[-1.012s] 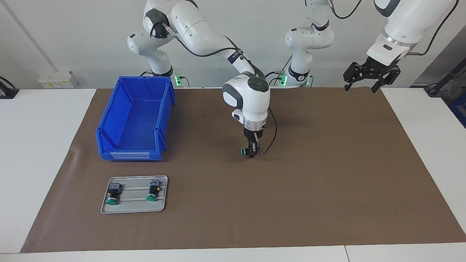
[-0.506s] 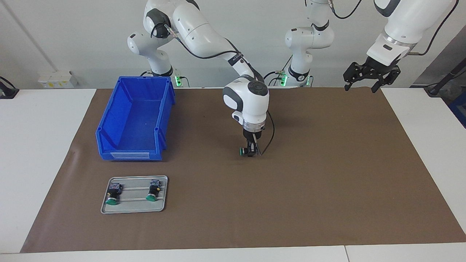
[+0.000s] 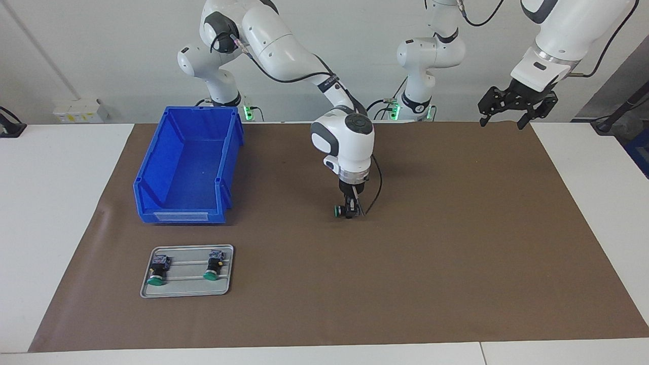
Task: Place and press button with both arms
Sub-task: 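Lower the button onto the table and open the right gripper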
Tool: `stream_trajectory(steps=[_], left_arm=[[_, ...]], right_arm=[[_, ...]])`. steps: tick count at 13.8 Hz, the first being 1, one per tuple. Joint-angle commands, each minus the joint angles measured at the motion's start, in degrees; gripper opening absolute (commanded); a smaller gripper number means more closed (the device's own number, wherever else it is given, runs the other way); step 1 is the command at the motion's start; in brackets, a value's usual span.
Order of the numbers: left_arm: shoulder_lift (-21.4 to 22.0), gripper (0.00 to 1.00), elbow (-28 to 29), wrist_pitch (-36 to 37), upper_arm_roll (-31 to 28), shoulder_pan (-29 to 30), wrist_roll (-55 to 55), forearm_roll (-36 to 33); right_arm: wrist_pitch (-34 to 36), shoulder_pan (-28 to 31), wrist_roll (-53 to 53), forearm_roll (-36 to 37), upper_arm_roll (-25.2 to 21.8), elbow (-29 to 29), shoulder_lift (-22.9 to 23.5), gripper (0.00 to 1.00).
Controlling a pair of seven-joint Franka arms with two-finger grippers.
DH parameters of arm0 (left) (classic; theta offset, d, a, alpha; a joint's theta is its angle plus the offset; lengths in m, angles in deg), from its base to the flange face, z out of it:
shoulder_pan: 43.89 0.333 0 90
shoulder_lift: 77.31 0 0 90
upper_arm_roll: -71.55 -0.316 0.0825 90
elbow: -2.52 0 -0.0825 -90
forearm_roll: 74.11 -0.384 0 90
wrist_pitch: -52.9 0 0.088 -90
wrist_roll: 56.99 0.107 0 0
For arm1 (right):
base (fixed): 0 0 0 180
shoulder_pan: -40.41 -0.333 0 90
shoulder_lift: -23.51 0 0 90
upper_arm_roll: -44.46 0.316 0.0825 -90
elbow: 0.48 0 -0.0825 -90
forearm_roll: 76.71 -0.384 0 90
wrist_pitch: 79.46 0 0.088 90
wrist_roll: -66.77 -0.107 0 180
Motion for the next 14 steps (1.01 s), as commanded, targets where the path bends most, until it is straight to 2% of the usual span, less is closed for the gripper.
stream_trajectory(steps=[1, 2, 6, 9, 14], left_arm=[[0.62, 1.0, 0.51, 0.57, 0.29, 0.42, 0.13, -0.42], [0.62, 1.0, 0.51, 0.57, 0.29, 0.42, 0.13, -0.42], [0.62, 1.0, 0.51, 0.57, 0.29, 0.42, 0.13, -0.42], [0.62, 1.0, 0.51, 0.57, 0.29, 0.42, 0.13, -0.42], [0.62, 1.0, 0.51, 0.57, 0.29, 0.42, 0.13, -0.42]], right_arm=[[3.07, 0.17, 3.41, 3.36, -0.03, -2.67, -0.95, 1.0], [3.17, 0.6, 5.51, 3.36, -0.03, -3.12, -1.3, 1.0], [6.93, 4.38, 17.72, 2.48, -0.03, -1.63, -10.33, 1.0], [10.02, 8.68, 31.15, 0.2, -0.03, -1.37, -14.73, 1.0], [13.8, 18.52, 59.09, -2.0, -0.03, -0.67, -18.78, 1.0]])
